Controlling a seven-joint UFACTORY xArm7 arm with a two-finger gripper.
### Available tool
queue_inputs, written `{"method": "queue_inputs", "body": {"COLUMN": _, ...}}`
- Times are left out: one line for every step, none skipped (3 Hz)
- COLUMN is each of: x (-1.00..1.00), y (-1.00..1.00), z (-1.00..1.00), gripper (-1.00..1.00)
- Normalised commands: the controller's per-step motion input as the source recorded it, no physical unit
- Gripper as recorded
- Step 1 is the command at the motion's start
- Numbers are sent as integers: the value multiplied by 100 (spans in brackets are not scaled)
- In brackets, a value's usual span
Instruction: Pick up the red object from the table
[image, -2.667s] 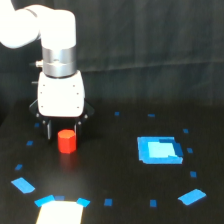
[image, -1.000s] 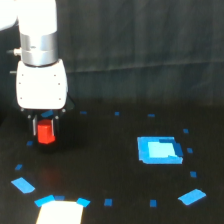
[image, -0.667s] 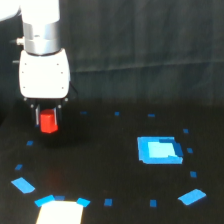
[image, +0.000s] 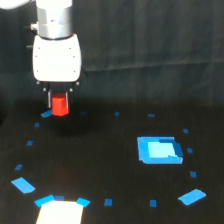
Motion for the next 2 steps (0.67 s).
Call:
{"method": "queue_inputs", "body": {"x": -3, "y": -100, "z": 57, "gripper": -100}}
{"method": "queue_inputs", "body": {"x": -9, "y": -100, "z": 61, "gripper": -100}}
